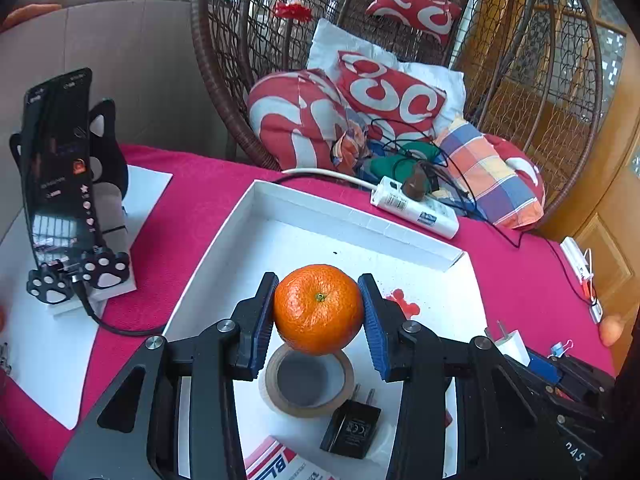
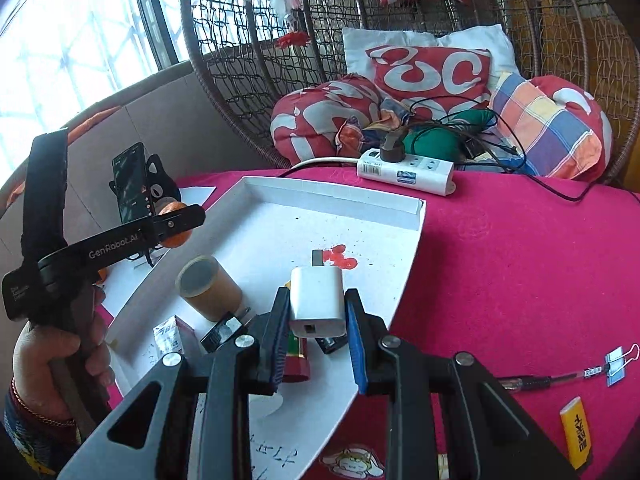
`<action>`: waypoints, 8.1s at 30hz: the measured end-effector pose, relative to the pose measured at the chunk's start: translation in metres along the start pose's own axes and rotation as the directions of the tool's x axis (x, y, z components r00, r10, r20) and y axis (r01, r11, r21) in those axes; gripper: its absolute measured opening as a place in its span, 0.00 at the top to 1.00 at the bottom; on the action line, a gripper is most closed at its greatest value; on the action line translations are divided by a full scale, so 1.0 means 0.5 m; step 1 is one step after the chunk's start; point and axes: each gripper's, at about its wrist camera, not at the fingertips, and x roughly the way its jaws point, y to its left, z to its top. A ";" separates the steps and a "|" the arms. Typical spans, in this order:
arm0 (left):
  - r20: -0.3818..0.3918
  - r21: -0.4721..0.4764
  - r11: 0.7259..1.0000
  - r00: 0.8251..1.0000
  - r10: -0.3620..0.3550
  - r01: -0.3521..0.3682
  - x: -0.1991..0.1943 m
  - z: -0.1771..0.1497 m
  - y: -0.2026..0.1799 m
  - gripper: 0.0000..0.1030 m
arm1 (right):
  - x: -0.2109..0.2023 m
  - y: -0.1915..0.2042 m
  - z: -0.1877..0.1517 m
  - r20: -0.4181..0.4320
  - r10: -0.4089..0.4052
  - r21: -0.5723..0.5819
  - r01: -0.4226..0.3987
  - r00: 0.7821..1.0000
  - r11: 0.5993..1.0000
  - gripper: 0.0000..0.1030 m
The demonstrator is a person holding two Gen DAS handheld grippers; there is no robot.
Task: Organize rigid objects
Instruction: 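Carry the orange in the left tool while the right tool carries the charger cube to the tray, then open the left tool to drop the orange while the right tool releases the charger cube in the tray, then withdraw both open tools from the tray toward the remaining items, then grasp the small dropper bottle with the left tool while the right tool grasps the yellow lighter, then carry the dropper bottle in the left tool while the right tool carries the lighter to the tray, then open the left tool over the tray while the right tool releases the lighter there, then withdraw both open tools from the tray toward the remaining items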
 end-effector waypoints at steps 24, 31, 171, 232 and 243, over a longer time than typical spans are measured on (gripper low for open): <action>0.173 -0.007 0.995 0.979 0.104 -0.104 -0.099 -0.016 -0.041 0.00 | -0.040 0.075 -0.039 0.132 -0.044 -0.143 0.063 0.990 0.988 0.00; 0.198 -0.046 0.997 0.978 0.065 -0.057 -0.170 -0.084 -0.078 0.00 | -0.106 0.039 -0.073 0.179 -0.036 -0.095 0.054 0.983 0.994 0.00; 0.049 0.249 0.951 0.978 -0.203 0.185 -0.197 -0.194 -0.163 0.81 | -0.227 -0.065 -0.080 0.105 0.007 -0.003 -0.006 0.994 1.000 0.78; 0.164 0.111 0.987 0.977 -0.137 0.119 -0.170 -0.091 -0.162 0.00 | -0.138 -0.034 -0.074 0.180 -0.067 0.040 0.061 0.981 0.997 0.00; 0.134 0.169 0.973 0.974 -0.183 0.159 -0.185 -0.114 -0.224 0.00 | -0.262 -0.234 -0.147 0.224 -0.282 0.258 0.222 0.933 0.940 0.00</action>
